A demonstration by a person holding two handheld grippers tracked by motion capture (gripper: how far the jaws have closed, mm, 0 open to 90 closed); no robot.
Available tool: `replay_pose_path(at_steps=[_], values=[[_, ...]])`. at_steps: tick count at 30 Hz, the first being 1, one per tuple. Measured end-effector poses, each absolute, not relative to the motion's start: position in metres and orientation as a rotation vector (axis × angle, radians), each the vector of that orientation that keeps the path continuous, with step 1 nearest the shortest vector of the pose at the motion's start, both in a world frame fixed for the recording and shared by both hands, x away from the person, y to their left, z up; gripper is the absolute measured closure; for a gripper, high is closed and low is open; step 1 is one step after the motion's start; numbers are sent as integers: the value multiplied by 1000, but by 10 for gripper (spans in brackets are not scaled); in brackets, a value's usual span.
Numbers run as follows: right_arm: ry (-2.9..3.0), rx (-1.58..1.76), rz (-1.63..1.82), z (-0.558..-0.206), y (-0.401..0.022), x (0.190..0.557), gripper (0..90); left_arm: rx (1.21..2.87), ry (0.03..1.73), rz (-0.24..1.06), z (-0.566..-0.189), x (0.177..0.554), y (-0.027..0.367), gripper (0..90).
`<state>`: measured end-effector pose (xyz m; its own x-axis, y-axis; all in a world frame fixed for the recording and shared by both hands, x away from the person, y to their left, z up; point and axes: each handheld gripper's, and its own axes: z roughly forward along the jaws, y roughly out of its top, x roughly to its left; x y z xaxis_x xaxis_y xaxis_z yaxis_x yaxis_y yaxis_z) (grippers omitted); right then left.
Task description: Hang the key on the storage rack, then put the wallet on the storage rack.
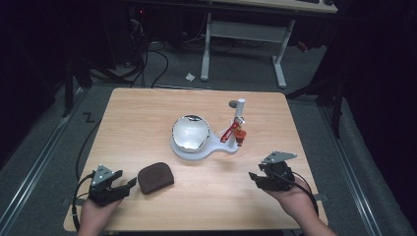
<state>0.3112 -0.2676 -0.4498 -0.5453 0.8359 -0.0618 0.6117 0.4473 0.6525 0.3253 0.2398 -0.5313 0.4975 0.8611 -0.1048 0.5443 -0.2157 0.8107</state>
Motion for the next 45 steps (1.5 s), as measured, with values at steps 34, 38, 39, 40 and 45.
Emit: replay_pose_path(at_steps=[34,38,39,40,45], values=[[2165,1295,1041,-525,-293,282,536,1831,1175,459,-515,317,235,340],[2170,1305,1036,-526,-295,281,534,1840,1161,428,-517,324,229,346],[2170,1305,1036,-526,-295,281,534,1837,1158,418,-517,327,227,346],[2168,1311,1025,-527,-297,280,533,1834,1152,401,-518,329,226,365],[2160,1345,1014,-529,-302,277,533,1857,1134,346,-523,339,216,489]])
